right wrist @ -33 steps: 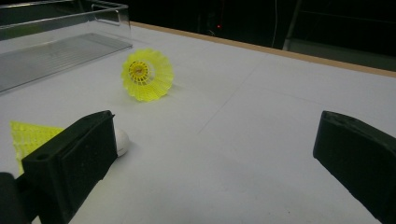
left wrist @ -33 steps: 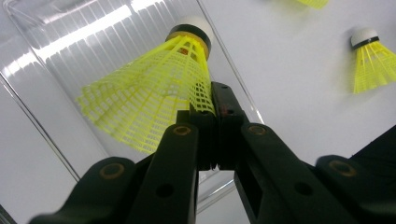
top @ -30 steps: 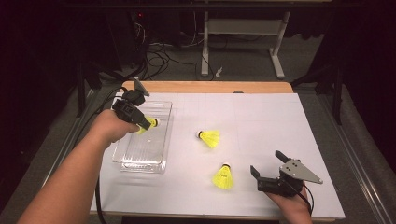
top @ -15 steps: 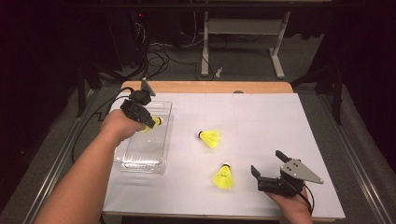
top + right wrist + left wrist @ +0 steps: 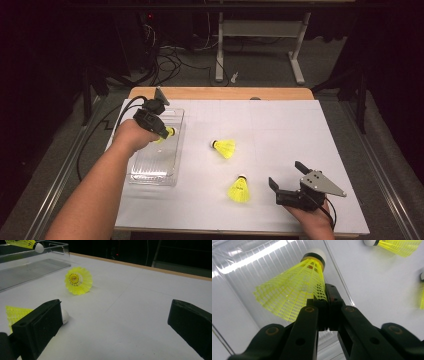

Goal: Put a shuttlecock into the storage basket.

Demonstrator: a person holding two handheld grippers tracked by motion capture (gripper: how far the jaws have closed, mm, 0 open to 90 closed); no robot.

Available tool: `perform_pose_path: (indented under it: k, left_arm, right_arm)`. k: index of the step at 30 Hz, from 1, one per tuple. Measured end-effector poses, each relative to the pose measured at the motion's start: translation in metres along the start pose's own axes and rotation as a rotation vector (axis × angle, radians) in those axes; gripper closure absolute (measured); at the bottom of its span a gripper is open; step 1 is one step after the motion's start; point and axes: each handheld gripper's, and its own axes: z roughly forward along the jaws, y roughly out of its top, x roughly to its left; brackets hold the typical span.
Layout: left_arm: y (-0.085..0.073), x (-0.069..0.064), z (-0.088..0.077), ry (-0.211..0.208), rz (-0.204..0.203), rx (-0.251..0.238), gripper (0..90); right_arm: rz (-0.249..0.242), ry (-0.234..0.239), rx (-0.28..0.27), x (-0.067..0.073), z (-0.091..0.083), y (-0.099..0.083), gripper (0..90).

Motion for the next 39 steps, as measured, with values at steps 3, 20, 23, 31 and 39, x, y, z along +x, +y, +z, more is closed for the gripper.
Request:
perform_pose_path:
  k: [3,20,23,31,39]
  left_arm:
    - [0.001,0.001,0.006,0.002,-0.001,-0.001,88.7]
    - [0.004,0.005,0.034,0.000,-0.006,-0.004,88.6]
    - [0.005,0.006,0.037,0.003,-0.006,-0.013,88.6]
    - [0.007,0.006,0.044,0.013,-0.018,-0.019,88.5]
    - [0.005,0.009,0.054,0.005,-0.033,-0.018,88.5]
  right_arm:
    - [0.000,-0.001,-0.001,0.000,0.000,0.000,0.2]
    - [0.002,0.003,0.003,-0.001,0.000,-0.001,0.3]
    - [0.001,0.003,-0.003,-0.001,0.000,-0.001,0.3]
    - [0.007,0.002,0.000,-0.001,0.000,-0.001,0.3]
    - [0.006,0.001,-0.002,-0.001,-0.001,-0.001,0.3]
